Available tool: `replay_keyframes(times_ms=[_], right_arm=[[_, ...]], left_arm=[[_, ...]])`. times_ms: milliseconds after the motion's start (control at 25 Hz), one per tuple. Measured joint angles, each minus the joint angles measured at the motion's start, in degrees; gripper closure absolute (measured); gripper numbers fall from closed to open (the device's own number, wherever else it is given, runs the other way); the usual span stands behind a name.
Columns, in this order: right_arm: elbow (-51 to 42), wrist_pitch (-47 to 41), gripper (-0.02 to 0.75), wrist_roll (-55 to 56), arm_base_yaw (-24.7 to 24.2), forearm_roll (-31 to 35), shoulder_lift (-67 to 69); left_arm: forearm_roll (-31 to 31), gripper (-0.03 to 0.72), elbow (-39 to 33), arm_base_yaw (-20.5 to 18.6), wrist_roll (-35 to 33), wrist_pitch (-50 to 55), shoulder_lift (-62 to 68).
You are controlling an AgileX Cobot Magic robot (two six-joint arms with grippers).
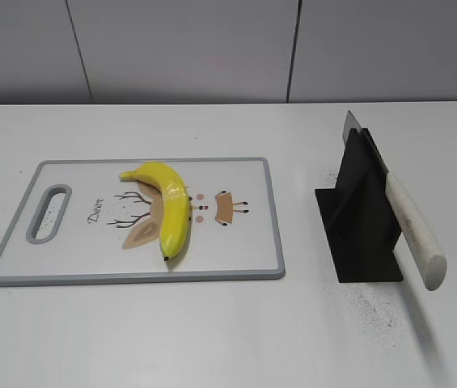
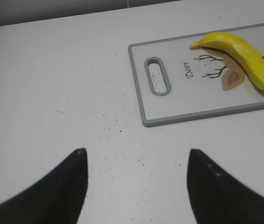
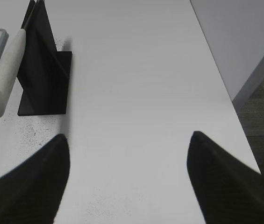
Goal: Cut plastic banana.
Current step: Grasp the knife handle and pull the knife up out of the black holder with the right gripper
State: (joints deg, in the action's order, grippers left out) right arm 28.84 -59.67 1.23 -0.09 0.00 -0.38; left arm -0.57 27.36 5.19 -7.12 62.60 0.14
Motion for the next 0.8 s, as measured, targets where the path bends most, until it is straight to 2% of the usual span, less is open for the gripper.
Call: replay_keyframes(times_ms=[280,800], right_arm=[[0.00,0.00,0.146,0.00,0.00,0.00,0.00],[0.00,0.00,0.146,0.00,0.00,0.00,0.00]], left_arm=[[-0.24,0.117,0.00,0.00,0.00,0.00,-0.42],[-0.40,0.122,0.00,0.00,0.00,0.00,-0.42]])
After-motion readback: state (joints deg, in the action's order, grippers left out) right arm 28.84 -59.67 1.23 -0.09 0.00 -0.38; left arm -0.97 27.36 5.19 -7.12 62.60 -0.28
